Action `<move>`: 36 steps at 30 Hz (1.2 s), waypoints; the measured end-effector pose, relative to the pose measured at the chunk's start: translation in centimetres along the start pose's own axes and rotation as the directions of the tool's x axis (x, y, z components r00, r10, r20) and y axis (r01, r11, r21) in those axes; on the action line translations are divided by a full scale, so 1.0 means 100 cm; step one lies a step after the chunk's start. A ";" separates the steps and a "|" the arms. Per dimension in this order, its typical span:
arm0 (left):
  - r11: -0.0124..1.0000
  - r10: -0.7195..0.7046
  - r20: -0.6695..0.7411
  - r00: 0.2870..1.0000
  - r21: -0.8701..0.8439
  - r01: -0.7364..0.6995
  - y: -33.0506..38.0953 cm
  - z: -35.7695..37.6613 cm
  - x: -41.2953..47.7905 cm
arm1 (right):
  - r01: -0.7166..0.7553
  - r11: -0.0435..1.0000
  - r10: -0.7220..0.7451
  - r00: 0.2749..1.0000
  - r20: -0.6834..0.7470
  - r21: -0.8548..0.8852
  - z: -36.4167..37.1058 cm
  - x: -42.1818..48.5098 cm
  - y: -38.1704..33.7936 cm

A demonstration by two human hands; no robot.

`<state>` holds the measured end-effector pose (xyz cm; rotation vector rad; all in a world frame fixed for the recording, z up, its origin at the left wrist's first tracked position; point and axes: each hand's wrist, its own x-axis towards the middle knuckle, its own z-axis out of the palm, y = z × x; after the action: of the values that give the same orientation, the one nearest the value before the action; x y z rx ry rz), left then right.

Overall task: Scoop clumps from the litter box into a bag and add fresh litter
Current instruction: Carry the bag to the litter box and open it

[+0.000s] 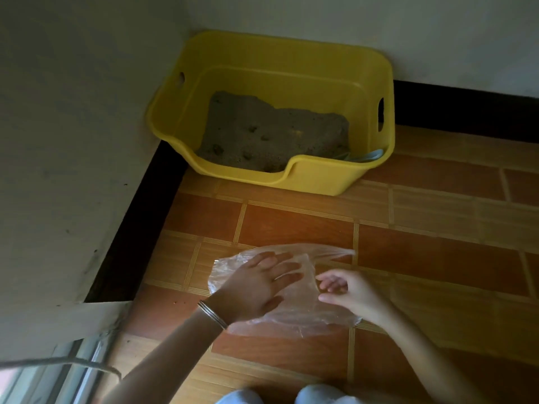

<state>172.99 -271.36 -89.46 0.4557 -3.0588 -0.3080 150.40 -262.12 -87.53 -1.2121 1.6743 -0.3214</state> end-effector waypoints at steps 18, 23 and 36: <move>0.991 0.020 -0.116 0.993 -0.132 -0.036 -0.018 -0.013 0.061 | 0.041 0.998 -0.037 0.997 -0.061 0.055 -0.012 -0.020 0.005; 0.916 -0.145 -0.177 0.973 -0.397 0.065 -0.026 -0.032 0.057 | 0.138 0.979 -0.124 0.987 -0.099 0.149 -0.016 -0.017 -0.022; 0.778 -0.309 -0.106 0.945 -0.599 0.187 -0.025 -0.061 0.032 | 0.177 0.961 -0.143 0.976 -0.164 0.214 -0.038 -0.014 -0.042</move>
<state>171.05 -275.77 -84.01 0.7846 -2.5098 -1.0981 149.63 -264.15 -82.12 -1.1756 1.6147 -0.6995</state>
